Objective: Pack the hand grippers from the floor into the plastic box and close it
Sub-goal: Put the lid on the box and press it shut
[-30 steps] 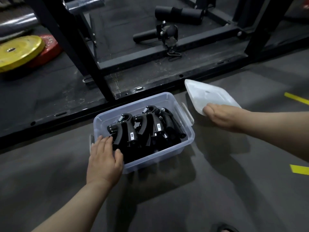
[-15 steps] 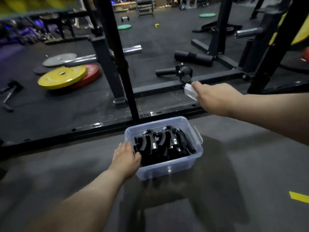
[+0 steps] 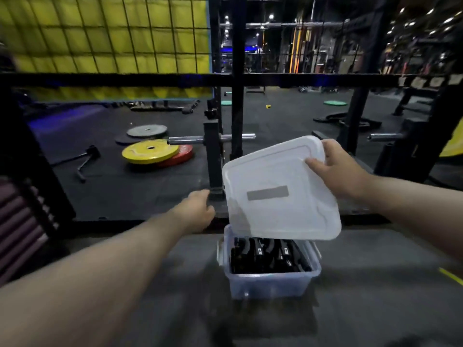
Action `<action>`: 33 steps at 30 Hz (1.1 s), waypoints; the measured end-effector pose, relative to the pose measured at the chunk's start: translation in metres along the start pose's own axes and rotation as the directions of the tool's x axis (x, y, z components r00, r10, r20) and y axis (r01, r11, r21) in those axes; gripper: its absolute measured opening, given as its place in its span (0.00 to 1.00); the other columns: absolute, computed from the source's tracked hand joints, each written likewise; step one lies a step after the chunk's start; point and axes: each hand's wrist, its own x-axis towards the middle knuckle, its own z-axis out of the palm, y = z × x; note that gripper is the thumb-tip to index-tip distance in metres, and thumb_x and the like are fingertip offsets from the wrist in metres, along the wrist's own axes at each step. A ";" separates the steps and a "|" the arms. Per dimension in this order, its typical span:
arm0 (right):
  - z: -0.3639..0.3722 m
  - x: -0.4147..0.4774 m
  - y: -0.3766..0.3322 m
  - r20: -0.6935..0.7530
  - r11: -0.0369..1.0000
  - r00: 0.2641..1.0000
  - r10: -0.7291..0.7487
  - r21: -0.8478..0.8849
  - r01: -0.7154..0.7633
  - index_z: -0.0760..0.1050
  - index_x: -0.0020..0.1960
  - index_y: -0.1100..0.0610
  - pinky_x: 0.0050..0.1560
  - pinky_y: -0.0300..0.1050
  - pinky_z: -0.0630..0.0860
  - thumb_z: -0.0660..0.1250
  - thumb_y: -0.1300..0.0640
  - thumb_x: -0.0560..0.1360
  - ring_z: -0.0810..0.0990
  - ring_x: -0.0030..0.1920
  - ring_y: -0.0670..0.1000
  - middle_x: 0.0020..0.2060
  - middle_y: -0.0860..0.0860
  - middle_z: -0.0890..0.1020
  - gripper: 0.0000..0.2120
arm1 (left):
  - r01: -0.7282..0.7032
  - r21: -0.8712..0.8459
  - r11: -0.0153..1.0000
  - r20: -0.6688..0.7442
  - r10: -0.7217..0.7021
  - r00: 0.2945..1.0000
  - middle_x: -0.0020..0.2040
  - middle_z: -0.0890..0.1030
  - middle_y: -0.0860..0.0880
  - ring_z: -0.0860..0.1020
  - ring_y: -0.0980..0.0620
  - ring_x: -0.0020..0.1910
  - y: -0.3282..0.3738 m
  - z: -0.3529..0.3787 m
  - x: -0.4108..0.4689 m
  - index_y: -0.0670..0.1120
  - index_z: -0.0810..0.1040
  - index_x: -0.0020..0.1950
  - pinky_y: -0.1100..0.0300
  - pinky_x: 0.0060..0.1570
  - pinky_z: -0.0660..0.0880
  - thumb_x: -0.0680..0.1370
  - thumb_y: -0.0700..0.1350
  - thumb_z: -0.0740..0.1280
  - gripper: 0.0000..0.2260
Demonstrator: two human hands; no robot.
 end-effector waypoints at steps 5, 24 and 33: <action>0.008 0.009 -0.022 0.053 0.958 0.988 0.147 0.242 -0.156 0.71 0.62 0.53 0.55 0.58 0.79 0.67 0.48 0.77 0.82 0.54 0.54 0.56 0.52 0.81 0.16 | 0.024 0.022 0.999 -0.094 -0.022 0.995 0.74 0.69 0.44 0.70 0.45 0.70 -0.030 -0.052 -0.012 0.47 0.60 0.78 0.57 0.64 0.67 0.81 0.51 0.58 0.25; 0.081 0.061 0.147 0.330 0.772 0.700 0.633 -0.207 -0.601 0.74 0.41 0.67 0.33 0.42 0.71 0.62 0.60 0.77 0.76 0.29 0.57 0.30 0.58 0.77 0.11 | 0.315 -0.243 0.917 0.404 -0.200 0.893 0.39 0.85 0.38 0.84 0.41 0.34 -0.038 0.067 0.101 0.34 0.80 0.49 0.50 0.39 0.83 0.74 0.38 0.63 0.10; 0.123 0.060 0.238 0.343 0.747 0.664 0.664 -0.321 -0.581 0.67 0.30 0.59 0.31 0.40 0.63 0.61 0.63 0.73 0.67 0.26 0.51 0.24 0.51 0.69 0.12 | 0.418 -0.164 0.893 0.391 -0.331 0.859 0.54 0.81 0.42 0.81 0.43 0.53 -0.042 0.176 0.145 0.39 0.78 0.57 0.53 0.46 0.77 0.73 0.35 0.62 0.14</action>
